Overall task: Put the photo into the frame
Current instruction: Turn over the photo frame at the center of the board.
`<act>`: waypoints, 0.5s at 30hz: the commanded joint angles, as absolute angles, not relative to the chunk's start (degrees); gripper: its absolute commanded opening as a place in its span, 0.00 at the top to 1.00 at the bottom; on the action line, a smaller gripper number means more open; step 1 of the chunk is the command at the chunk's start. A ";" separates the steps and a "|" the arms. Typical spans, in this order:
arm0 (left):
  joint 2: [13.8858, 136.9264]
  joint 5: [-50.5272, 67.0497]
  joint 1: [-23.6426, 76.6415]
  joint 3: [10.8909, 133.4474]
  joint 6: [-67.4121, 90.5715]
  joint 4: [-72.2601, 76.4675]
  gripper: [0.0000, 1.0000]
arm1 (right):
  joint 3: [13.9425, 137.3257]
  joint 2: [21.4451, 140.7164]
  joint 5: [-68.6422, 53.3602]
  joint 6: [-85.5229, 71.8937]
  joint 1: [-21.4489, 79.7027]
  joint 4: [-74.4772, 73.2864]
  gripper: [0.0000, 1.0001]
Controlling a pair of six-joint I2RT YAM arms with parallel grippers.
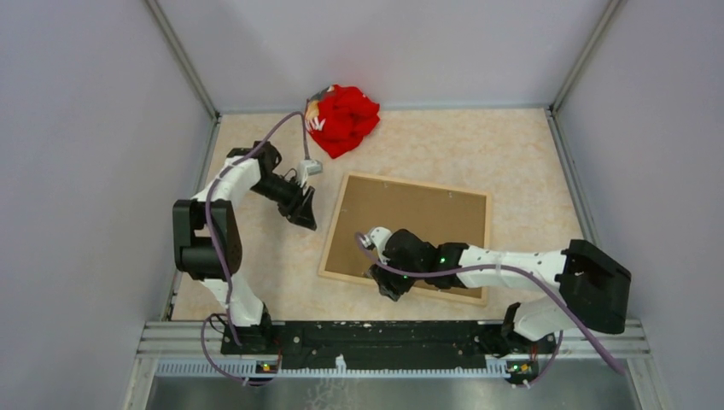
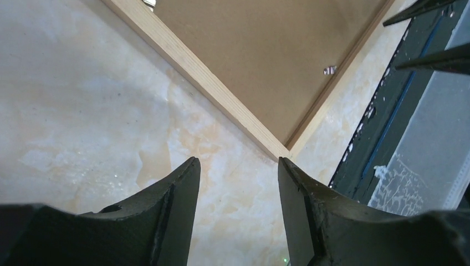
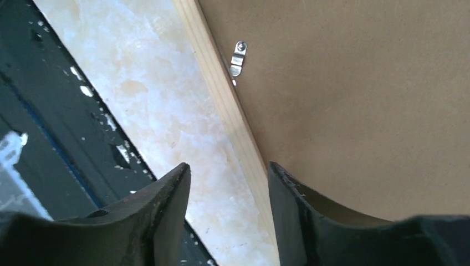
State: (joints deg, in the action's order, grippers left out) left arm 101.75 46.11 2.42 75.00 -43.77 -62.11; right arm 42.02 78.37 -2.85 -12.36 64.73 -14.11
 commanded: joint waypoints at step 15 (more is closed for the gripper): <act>86.78 43.53 2.44 68.42 -54.28 -65.47 0.30 | 44.76 87.72 9.53 -7.47 68.14 -11.09 1.00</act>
State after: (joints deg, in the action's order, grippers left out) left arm 92.27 43.79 2.42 70.98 -51.37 -66.92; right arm 42.57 85.97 4.99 -6.96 67.53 -9.80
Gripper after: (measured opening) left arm 0.696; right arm 0.094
